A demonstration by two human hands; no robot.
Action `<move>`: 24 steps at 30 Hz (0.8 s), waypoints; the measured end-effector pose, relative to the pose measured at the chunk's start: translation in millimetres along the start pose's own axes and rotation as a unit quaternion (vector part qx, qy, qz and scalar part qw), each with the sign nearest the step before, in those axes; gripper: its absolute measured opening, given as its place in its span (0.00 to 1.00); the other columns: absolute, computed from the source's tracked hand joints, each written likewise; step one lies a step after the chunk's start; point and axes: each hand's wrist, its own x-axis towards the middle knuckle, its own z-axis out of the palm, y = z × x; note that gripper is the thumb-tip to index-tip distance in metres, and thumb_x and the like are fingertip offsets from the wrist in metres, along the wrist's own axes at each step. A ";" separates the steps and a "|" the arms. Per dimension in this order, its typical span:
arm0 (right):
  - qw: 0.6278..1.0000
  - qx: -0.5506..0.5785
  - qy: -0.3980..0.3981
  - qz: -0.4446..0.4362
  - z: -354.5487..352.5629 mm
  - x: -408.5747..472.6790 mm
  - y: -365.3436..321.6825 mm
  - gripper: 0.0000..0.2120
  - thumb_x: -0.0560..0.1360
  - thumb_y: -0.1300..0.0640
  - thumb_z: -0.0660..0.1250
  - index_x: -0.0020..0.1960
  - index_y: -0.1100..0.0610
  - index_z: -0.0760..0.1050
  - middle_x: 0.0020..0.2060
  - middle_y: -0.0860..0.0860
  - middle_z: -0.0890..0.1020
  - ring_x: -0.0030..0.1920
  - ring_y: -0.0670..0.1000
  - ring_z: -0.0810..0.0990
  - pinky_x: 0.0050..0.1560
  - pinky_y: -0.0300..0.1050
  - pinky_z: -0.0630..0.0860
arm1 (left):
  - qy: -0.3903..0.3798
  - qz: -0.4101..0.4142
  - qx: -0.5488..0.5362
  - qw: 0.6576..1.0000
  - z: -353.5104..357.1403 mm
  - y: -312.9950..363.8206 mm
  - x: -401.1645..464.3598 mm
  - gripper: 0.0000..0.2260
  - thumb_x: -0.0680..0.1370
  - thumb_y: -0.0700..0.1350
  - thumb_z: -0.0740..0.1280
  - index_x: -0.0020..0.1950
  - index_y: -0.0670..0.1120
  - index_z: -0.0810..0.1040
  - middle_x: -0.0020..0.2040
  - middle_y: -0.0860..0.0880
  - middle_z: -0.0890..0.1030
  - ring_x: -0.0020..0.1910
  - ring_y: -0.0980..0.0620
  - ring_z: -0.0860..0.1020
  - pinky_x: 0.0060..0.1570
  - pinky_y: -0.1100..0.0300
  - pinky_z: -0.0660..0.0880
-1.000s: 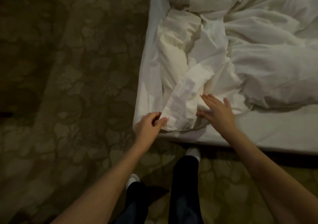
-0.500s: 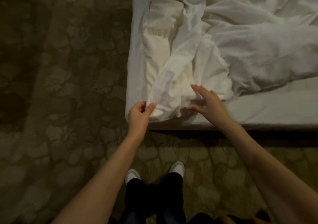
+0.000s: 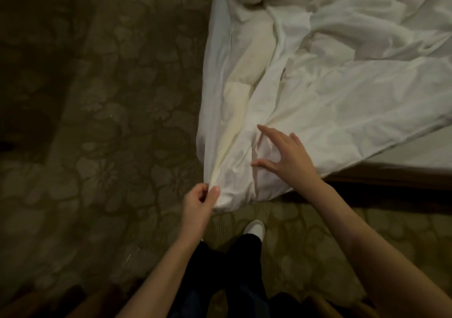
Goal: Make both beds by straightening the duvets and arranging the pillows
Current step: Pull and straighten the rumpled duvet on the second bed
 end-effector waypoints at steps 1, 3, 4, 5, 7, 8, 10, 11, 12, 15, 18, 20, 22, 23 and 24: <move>1.000 0.005 -0.001 0.000 4.5 -5.1 -2.4 0.42 0.67 0.28 0.59 0.74 0.51 0.63 0.68 0.51 0.72 0.67 0.52 0.70 0.68 0.60 0.64 | 0.004 -0.002 -0.004 1.000 -2.9 -13.1 -7.4 0.09 0.79 0.41 0.65 0.46 0.35 0.78 0.40 0.40 0.79 0.39 0.48 0.77 0.38 0.59 0.72; 1.000 0.013 -0.003 0.009 15.2 -17.8 -4.4 0.42 0.67 0.28 0.60 0.73 0.51 0.64 0.65 0.54 0.72 0.64 0.54 0.71 0.65 0.58 0.68 | 0.007 -0.014 -0.008 1.000 -6.2 -37.8 -20.2 0.07 0.78 0.40 0.66 0.42 0.38 0.78 0.37 0.44 0.79 0.37 0.50 0.77 0.36 0.62 0.71; 1.000 0.013 -0.005 0.015 21.2 -25.4 -4.2 0.41 0.67 0.29 0.60 0.73 0.51 0.65 0.65 0.54 0.72 0.63 0.54 0.72 0.64 0.57 0.69 | 0.008 -0.029 -0.006 1.000 -5.8 -49.0 -25.6 0.06 0.78 0.41 0.67 0.41 0.41 0.78 0.36 0.46 0.79 0.37 0.52 0.77 0.36 0.63 0.71; 1.000 0.006 -0.008 0.019 27.5 -33.5 -2.8 0.41 0.67 0.29 0.60 0.73 0.51 0.66 0.64 0.55 0.72 0.63 0.55 0.72 0.63 0.57 0.70 | 0.008 -0.042 -0.006 0.999 -4.0 -58.7 -29.8 0.06 0.77 0.41 0.67 0.40 0.44 0.78 0.36 0.48 0.80 0.37 0.52 0.77 0.36 0.65 0.71; 1.000 -0.012 -0.017 0.022 39.4 -48.8 4.4 0.41 0.67 0.29 0.61 0.72 0.50 0.66 0.65 0.55 0.72 0.63 0.56 0.72 0.63 0.58 0.71 | 0.002 -0.064 -0.009 0.998 2.9 -71.0 -32.9 0.05 0.77 0.41 0.68 0.40 0.46 0.77 0.37 0.49 0.80 0.39 0.52 0.78 0.35 0.68 0.71; 0.999 -0.011 -0.025 0.029 43.7 -55.2 8.3 0.40 0.67 0.29 0.62 0.73 0.50 0.66 0.66 0.55 0.71 0.64 0.57 0.72 0.63 0.59 0.71 | 0.001 -0.073 -0.007 0.997 6.4 -73.7 -32.5 0.03 0.76 0.41 0.69 0.42 0.45 0.77 0.38 0.50 0.80 0.40 0.52 0.78 0.36 0.68 0.72; 0.997 0.018 -0.034 0.060 48.8 -62.2 12.3 0.39 0.67 0.33 0.65 0.73 0.50 0.64 0.69 0.56 0.68 0.67 0.57 0.70 0.65 0.58 0.70 | 0.014 -0.066 0.017 0.998 12.3 -73.4 -29.8 0.05 0.76 0.40 0.69 0.50 0.45 0.76 0.43 0.51 0.79 0.44 0.53 0.78 0.41 0.66 0.73; 0.996 0.039 -0.039 0.076 51.2 -64.5 13.4 0.38 0.67 0.36 0.65 0.73 0.50 0.64 0.70 0.55 0.67 0.68 0.57 0.69 0.66 0.56 0.69 | 0.034 -0.049 0.036 0.998 13.9 -72.0 -29.8 0.09 0.75 0.40 0.70 0.54 0.46 0.75 0.45 0.52 0.78 0.45 0.53 0.77 0.43 0.64 0.74; 0.993 0.059 -0.043 0.093 52.7 -68.4 13.4 0.38 0.67 0.37 0.66 0.73 0.50 0.64 0.71 0.55 0.66 0.68 0.56 0.68 0.66 0.52 0.69 | 0.060 -0.022 0.062 0.996 13.7 -67.0 -31.7 0.13 0.75 0.40 0.71 0.57 0.48 0.73 0.48 0.53 0.76 0.46 0.55 0.76 0.45 0.64 0.73; 0.986 0.095 -0.086 0.105 55.1 -75.9 10.3 0.39 0.66 0.36 0.64 0.74 0.47 0.62 0.73 0.51 0.62 0.71 0.53 0.64 0.68 0.48 0.66 | 0.095 0.100 0.140 0.981 12.2 -33.9 -28.6 0.13 0.75 0.41 0.70 0.58 0.50 0.75 0.53 0.54 0.72 0.49 0.56 0.74 0.48 0.64 0.72; 0.988 0.086 -0.085 0.100 54.8 -72.2 12.6 0.38 0.67 0.39 0.67 0.75 0.47 0.61 0.74 0.51 0.62 0.72 0.52 0.63 0.67 0.43 0.63 | 0.041 0.159 0.172 0.971 26.2 3.6 1.1 0.10 0.77 0.41 0.67 0.58 0.46 0.78 0.54 0.52 0.74 0.52 0.52 0.76 0.52 0.59 0.74; 0.990 0.079 -0.061 0.102 50.7 -65.6 13.3 0.38 0.69 0.43 0.71 0.75 0.48 0.61 0.73 0.52 0.62 0.72 0.51 0.63 0.65 0.38 0.61 | 0.027 0.155 0.169 0.973 40.3 20.1 25.3 0.12 0.78 0.41 0.66 0.61 0.44 0.78 0.58 0.48 0.76 0.56 0.50 0.76 0.57 0.54 0.74; 0.991 0.069 -0.045 0.103 46.6 -60.2 16.1 0.38 0.70 0.45 0.72 0.75 0.49 0.60 0.73 0.51 0.62 0.72 0.51 0.62 0.64 0.37 0.59 | 0.033 0.158 0.164 0.973 54.0 29.9 45.3 0.14 0.78 0.42 0.66 0.64 0.43 0.76 0.61 0.46 0.76 0.59 0.49 0.75 0.61 0.52 0.73; 0.992 0.067 -0.040 0.101 45.5 -59.0 17.6 0.38 0.70 0.46 0.72 0.75 0.50 0.61 0.73 0.51 0.63 0.72 0.50 0.62 0.65 0.37 0.59 | 0.033 0.158 0.161 0.974 60.1 32.0 52.9 0.15 0.78 0.42 0.66 0.65 0.44 0.75 0.62 0.46 0.76 0.60 0.50 0.75 0.62 0.52 0.72; 0.993 0.064 -0.036 0.097 44.7 -58.7 19.1 0.38 0.69 0.46 0.72 0.75 0.50 0.61 0.73 0.51 0.63 0.72 0.50 0.62 0.66 0.38 0.59 | 0.033 0.155 0.158 0.975 65.7 33.6 59.1 0.16 0.78 0.42 0.66 0.66 0.44 0.74 0.62 0.47 0.76 0.61 0.50 0.75 0.62 0.53 0.73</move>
